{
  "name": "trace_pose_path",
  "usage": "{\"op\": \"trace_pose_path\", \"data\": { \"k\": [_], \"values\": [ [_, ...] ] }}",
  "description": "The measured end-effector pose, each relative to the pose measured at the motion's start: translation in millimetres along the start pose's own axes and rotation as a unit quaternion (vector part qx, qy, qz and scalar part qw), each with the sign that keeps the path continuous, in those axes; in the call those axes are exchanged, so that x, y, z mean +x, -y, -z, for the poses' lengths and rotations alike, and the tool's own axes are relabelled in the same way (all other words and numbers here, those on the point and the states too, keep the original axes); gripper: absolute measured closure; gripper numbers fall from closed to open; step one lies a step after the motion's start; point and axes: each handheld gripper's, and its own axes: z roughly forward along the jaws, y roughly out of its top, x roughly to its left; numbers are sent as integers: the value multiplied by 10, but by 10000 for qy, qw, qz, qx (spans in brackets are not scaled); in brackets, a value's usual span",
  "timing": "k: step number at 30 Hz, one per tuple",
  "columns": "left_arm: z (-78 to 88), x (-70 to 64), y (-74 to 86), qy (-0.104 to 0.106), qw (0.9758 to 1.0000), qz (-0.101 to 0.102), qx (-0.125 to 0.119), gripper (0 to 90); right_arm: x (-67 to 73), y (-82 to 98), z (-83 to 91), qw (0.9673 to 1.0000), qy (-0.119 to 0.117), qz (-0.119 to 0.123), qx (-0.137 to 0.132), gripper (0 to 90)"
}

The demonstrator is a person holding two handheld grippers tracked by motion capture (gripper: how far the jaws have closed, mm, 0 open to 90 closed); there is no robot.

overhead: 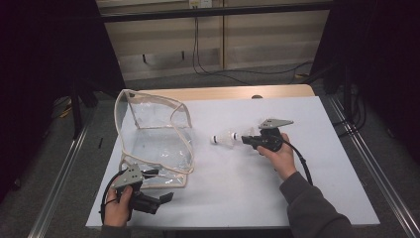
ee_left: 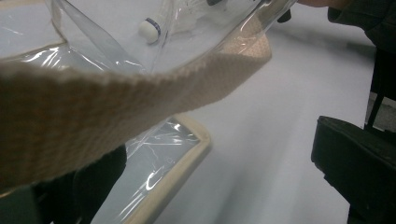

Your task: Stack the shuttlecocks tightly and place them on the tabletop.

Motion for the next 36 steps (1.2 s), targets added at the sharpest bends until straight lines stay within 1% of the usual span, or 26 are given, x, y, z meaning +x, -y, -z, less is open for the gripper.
{"op": "trace_pose_path", "data": {
  "k": [10, 36],
  "values": [
    [-3, -1, -1, -9, 10000, 7, -2, 33, -5, -2, -2, 10000, -7, -24, -12, 895],
    [-4, -5, -6, 10, 10000, -3, -21, 33, 5, -35, -44, 10000, -37, 10, -18, 896]
  ]
}}
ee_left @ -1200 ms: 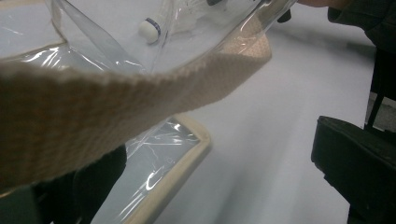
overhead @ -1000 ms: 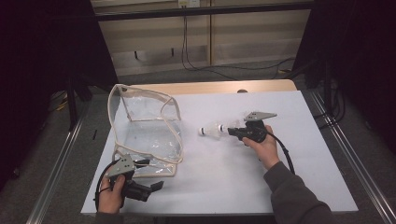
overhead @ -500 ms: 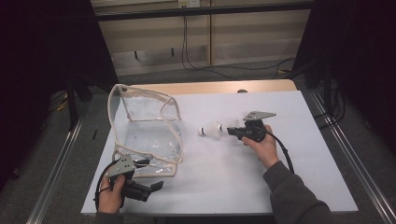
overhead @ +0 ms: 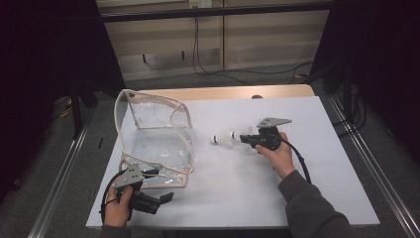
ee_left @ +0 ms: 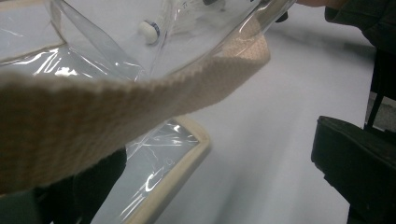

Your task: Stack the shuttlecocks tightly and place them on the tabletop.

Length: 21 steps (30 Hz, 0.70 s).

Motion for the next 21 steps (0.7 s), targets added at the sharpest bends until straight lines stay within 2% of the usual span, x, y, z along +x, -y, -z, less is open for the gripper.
{"op": "trace_pose_path", "data": {
  "k": [21],
  "values": [
    [-1, 0, -2, -5, 10000, -6, 10, 33, 23, -37, -71, 10000, -72, 27, 10, 896]
  ]
}}
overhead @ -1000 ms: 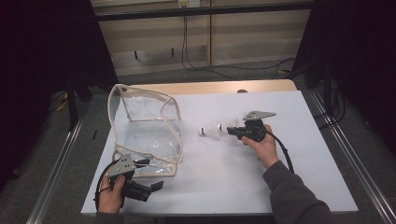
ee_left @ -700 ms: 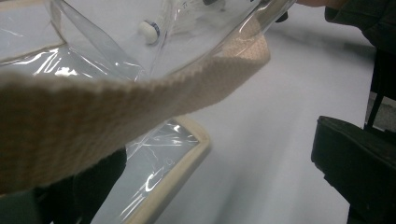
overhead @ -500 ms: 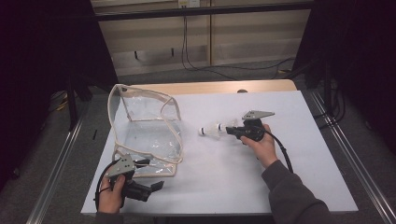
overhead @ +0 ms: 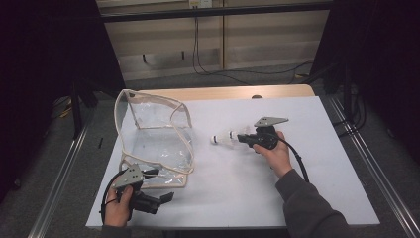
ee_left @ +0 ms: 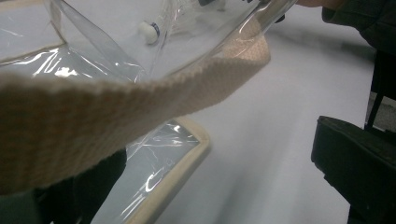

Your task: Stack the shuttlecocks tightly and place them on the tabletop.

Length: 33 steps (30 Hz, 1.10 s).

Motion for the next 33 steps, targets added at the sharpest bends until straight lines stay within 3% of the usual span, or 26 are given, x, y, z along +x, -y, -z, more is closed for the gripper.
{"op": "trace_pose_path", "data": {
  "k": [33],
  "values": [
    [0, -2, -3, -26, 10000, -13, 35, 32, 48, 16, -94, 9999, -90, 85, 97, 896]
  ]
}}
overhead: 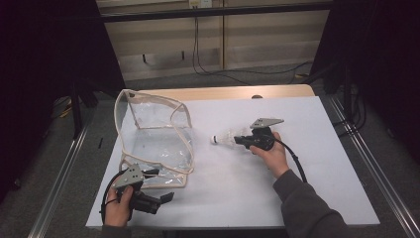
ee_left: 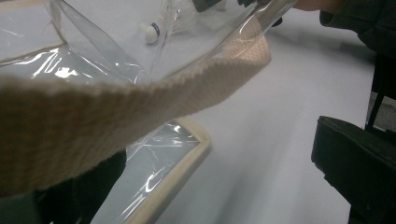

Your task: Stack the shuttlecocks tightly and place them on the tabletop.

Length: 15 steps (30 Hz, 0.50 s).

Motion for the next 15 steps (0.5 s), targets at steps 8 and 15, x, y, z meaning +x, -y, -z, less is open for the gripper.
{"op": "trace_pose_path", "data": {
  "k": [8, 15],
  "values": [
    [0, -2, 0, 17, 10000, -2, -21, 32, 30, -15, -36, 10000, -28, 47, 5, 896],
    [0, -2, 0, 16, 10000, 3, -24, 32, 39, -21, -57, 10000, -56, 32, -4, 896]
  ]
}}
